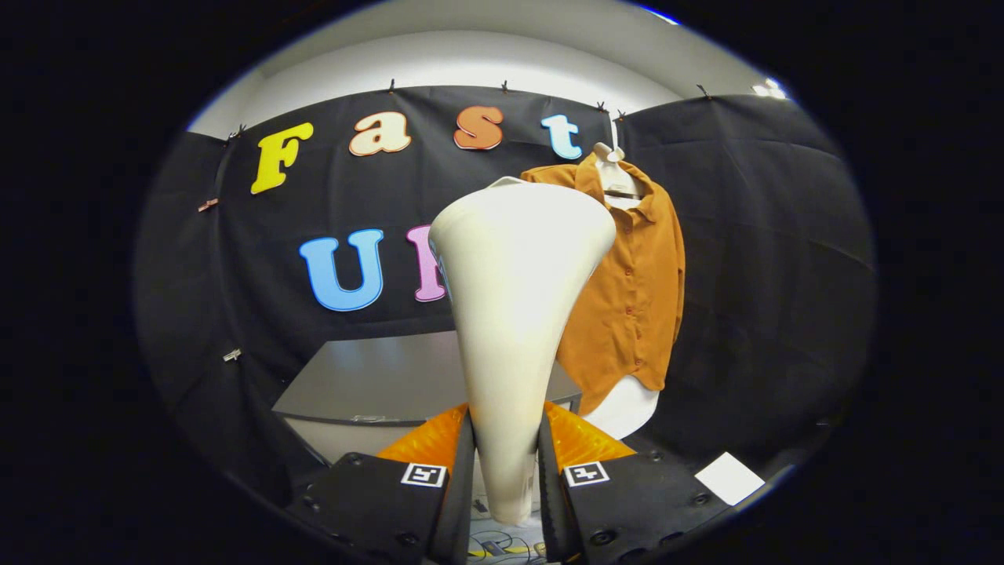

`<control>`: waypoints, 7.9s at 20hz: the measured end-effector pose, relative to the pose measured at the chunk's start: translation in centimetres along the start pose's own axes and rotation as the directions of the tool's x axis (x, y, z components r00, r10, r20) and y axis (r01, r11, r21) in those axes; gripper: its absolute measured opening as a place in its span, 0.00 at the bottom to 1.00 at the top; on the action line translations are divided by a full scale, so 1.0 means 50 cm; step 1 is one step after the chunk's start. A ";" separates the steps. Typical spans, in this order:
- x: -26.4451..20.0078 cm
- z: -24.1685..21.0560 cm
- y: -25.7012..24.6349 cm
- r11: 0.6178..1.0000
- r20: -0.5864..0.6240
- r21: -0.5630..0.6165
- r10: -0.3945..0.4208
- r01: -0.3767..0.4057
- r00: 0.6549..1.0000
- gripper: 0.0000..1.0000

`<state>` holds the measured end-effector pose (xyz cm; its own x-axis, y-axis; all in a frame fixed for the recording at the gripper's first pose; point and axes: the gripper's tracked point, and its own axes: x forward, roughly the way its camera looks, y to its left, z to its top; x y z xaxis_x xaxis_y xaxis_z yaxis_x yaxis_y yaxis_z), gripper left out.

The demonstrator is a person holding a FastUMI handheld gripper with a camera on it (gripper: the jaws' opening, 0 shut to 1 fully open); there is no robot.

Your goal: Iron the clothes twice with a garment steamer, once on the left side and once on the right side.

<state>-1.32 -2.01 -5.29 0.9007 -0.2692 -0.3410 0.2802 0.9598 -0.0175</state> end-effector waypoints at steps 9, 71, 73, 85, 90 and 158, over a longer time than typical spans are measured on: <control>0.067 0.055 -0.158 0.998 0.037 0.016 -0.057 0.056 0.998 0.40; 0.492 -0.081 -0.506 0.993 -0.269 0.117 0.028 0.004 0.963 0.40; 0.495 -0.026 -0.531 0.994 -0.210 0.109 0.012 0.011 0.978 0.40; 0.595 0.126 -0.600 0.994 -0.077 0.108 -0.026 0.035 0.997 0.40; 0.648 0.074 -0.602 0.992 -0.145 0.124 -0.004 0.022 0.989 0.40; 0.085 0.165 0.192 0.975 0.035 -0.013 0.221 -0.221 0.975 0.40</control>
<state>7.94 5.38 0.82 0.9514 -0.0526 -0.3034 0.0698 0.9965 0.0463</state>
